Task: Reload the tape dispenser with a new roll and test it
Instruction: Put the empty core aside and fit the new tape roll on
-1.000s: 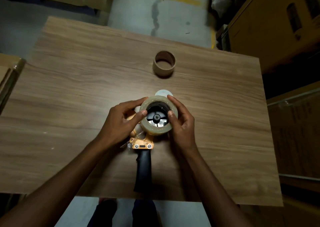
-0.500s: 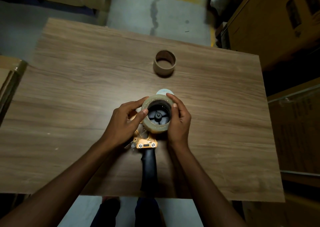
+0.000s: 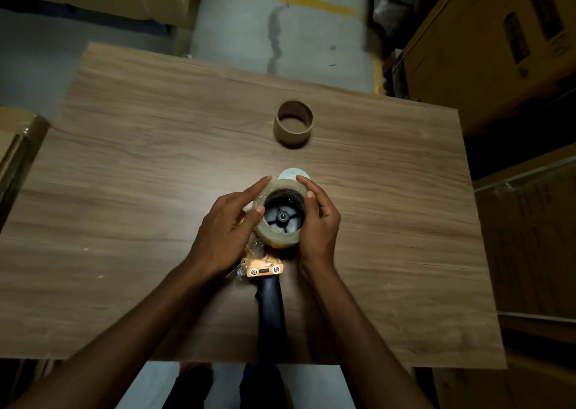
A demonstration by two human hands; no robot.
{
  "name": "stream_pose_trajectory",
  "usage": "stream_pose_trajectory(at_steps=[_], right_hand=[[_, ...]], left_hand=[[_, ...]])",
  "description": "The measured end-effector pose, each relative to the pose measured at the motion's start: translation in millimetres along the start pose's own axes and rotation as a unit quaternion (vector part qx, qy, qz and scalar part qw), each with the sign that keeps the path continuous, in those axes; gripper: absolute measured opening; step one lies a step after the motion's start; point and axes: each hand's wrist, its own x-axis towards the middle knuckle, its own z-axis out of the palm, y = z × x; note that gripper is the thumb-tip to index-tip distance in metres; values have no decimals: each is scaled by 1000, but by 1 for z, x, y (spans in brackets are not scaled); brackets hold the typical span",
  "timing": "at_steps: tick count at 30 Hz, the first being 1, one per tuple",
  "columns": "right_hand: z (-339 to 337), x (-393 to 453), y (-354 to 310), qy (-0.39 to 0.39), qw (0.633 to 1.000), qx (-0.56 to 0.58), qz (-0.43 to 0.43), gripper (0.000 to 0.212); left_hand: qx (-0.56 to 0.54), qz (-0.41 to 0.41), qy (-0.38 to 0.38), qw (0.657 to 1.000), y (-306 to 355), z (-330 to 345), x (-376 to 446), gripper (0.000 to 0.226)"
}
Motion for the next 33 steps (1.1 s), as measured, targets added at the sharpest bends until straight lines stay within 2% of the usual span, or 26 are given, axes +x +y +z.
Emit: stream_pose_trajectory(at_steps=[3, 12, 17, 20, 26, 33], right_hand=[[0, 0, 0, 5, 1000, -4, 0, 34], [9, -1, -4, 37, 998, -57, 1, 35], [17, 2, -6, 65, 993, -99, 8, 34], [19, 1, -5, 58, 992, -116, 11, 32], [5, 1, 2, 17, 999, -20, -22, 34], [-1, 1, 10, -4, 999, -13, -29, 35]], left_hand=[[45, 14, 7, 999, 4, 1, -3, 54], [40, -3, -11, 999, 7, 1, -2, 56], [83, -23, -4, 996, 11, 7, -7, 53], [102, -7, -12, 995, 11, 3, -9, 56], [103, 6, -22, 994, 9, 0, -10, 58], [101, 18, -51, 993, 6, -5, -8, 58]])
